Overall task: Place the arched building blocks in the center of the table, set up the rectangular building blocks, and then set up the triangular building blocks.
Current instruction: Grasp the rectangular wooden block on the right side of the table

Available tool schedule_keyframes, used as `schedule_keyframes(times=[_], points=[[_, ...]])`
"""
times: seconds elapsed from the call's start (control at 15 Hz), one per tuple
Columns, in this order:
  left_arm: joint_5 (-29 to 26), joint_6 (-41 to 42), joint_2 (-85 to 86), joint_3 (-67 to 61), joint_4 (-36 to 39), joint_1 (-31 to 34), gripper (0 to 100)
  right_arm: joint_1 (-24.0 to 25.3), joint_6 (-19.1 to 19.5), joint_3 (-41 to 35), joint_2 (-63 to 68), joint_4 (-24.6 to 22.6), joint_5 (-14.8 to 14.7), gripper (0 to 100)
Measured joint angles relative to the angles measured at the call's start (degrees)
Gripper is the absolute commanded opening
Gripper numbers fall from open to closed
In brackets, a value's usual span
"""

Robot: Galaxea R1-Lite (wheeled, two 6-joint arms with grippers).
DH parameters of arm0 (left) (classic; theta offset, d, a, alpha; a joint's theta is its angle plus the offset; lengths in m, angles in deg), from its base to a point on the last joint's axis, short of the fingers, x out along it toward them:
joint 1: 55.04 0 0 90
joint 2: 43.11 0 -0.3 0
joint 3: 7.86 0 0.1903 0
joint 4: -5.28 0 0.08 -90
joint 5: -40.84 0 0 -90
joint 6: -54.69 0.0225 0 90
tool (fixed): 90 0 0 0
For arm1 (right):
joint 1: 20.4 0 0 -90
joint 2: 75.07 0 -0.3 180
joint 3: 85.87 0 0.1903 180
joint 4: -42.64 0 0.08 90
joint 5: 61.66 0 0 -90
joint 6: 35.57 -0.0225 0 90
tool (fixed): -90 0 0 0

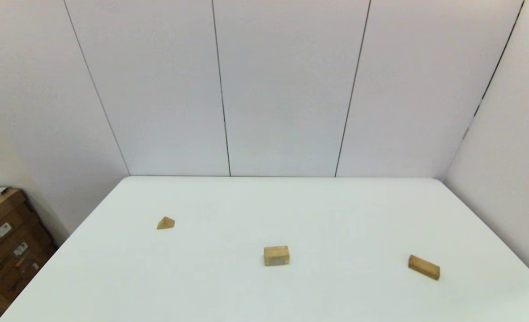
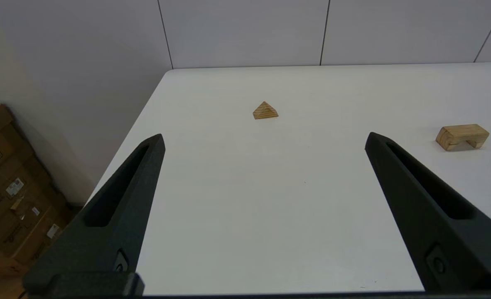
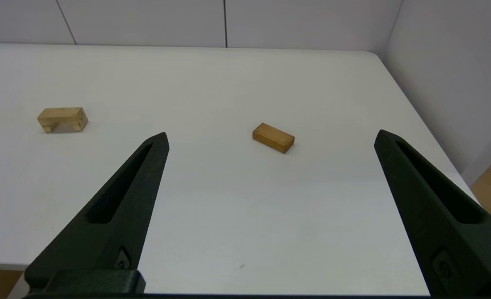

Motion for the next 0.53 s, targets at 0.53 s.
schedule_keyframes(times=[0.53], points=[[0.02,0.0,0.02,-0.06,0.06,0.0,100,0.0,-0.02,0.0,0.0,0.0,0.0,100]])
